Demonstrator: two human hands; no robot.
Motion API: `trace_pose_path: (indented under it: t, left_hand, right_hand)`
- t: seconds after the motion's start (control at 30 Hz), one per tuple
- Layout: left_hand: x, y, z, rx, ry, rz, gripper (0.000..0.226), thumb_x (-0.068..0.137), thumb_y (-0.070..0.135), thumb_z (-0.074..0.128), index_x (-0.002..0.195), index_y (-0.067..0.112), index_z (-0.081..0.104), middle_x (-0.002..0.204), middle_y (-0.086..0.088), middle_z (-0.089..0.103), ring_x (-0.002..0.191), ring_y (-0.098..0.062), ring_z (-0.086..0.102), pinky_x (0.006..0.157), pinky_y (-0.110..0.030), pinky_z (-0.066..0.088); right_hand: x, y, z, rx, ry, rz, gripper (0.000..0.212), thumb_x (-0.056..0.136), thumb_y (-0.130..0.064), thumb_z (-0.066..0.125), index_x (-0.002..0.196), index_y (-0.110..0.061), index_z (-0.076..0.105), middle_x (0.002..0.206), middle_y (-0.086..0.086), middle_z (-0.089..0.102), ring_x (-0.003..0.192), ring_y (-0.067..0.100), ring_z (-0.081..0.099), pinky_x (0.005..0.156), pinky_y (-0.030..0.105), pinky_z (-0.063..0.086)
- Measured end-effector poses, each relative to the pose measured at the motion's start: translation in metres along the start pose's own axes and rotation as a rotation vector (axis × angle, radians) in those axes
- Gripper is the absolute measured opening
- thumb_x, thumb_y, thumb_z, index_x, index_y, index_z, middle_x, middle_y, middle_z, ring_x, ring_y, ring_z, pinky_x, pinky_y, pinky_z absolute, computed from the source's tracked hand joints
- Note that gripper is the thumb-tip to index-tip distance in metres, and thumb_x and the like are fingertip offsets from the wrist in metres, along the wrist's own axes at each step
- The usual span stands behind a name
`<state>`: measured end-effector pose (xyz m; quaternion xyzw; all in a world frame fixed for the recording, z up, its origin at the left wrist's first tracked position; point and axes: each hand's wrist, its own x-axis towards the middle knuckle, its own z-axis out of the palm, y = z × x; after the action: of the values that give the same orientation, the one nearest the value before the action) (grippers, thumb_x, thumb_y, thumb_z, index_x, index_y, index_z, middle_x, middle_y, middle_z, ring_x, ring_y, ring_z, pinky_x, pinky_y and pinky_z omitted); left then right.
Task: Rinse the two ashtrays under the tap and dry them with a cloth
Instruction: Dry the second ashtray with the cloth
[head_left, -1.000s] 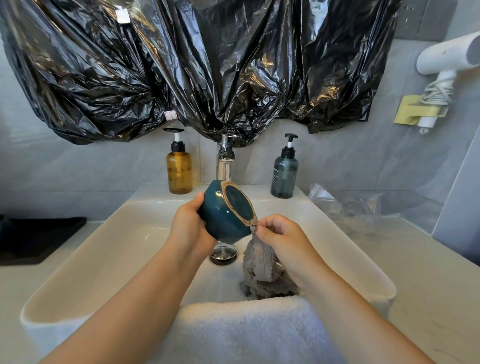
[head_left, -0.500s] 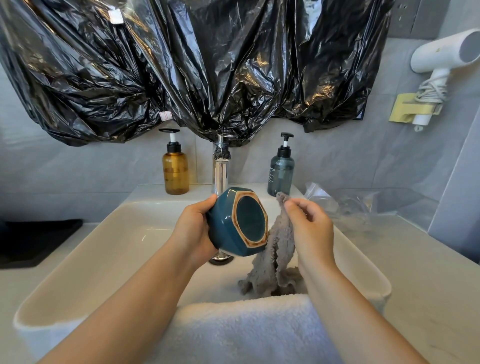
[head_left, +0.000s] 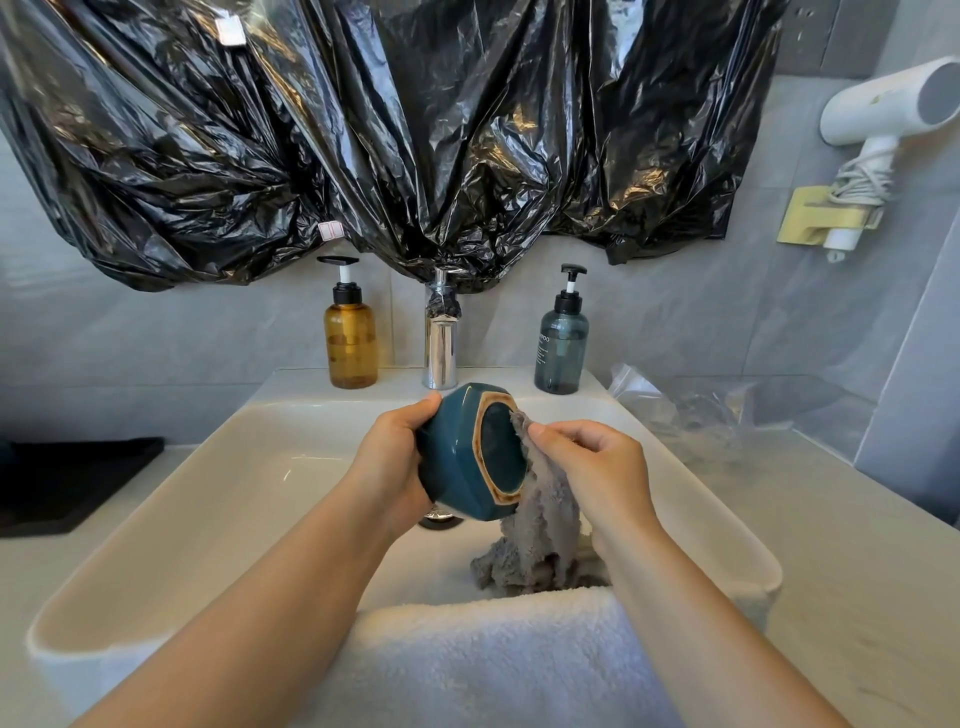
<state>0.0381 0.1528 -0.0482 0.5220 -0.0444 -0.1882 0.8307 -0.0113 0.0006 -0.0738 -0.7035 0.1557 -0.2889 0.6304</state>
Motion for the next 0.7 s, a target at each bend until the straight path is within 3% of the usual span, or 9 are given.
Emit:
trace_pose_path:
  t: [0.17,0.33,0.5,0.63,0.7]
  left_hand:
    - [0.0,-0.002,0.002,0.044,0.011,-0.007,0.025,0.097,0.03,0.047,0.109,0.013,0.059,0.094,-0.009,0.066,0.087,-0.025,0.061,0.083,-0.041,0.048]
    - [0.0,-0.003,0.004,0.084,0.021,-0.029,0.027,0.096,0.032,0.048,0.112,0.012,0.059,0.098,-0.011,0.065,0.088,-0.027,0.061,0.073,-0.038,0.048]
    - [-0.001,-0.004,0.006,0.123,0.009,-0.032,0.023,0.097,0.032,0.048,0.105,0.015,0.061,0.094,-0.009,0.066,0.085,-0.026,0.061,0.072,-0.037,0.048]
    - [0.002,-0.005,0.004,0.165,0.019,-0.059,0.03,0.095,0.037,0.05,0.113,0.016,0.059,0.099,-0.01,0.067,0.091,-0.029,0.061,0.096,-0.048,0.045]
    - [0.003,-0.006,0.003,0.19,0.014,-0.064,0.033,0.095,0.039,0.049,0.117,0.016,0.058,0.099,-0.009,0.067,0.091,-0.029,0.061,0.1,-0.05,0.042]
  right_hand:
    - [0.005,0.003,0.001,0.037,0.065,0.048,0.015,0.085,-0.026,0.072,0.093,-0.014,0.074,0.092,-0.002,0.071,0.091,0.015,0.063,0.077,0.028,0.051]
    - [0.006,0.003,0.008,0.063,-0.024,0.1,0.012,0.089,-0.023,0.065,0.097,-0.018,0.073,0.101,-0.001,0.07,0.1,0.019,0.063,0.094,0.041,0.053]
    - [0.006,0.001,0.011,0.077,0.009,0.042,0.013,0.087,-0.02,0.069,0.098,-0.014,0.074,0.098,0.002,0.073,0.098,0.023,0.066,0.092,0.045,0.054]
    - [0.002,-0.004,0.011,0.062,-0.021,-0.039,0.014,0.088,-0.021,0.068,0.099,-0.017,0.074,0.097,-0.001,0.073,0.097,0.018,0.066,0.089,0.038,0.055]
    - [0.001,-0.006,0.011,0.075,-0.04,-0.073,0.012,0.088,-0.021,0.068,0.098,-0.018,0.075,0.095,-0.002,0.073,0.096,0.017,0.067,0.088,0.036,0.056]
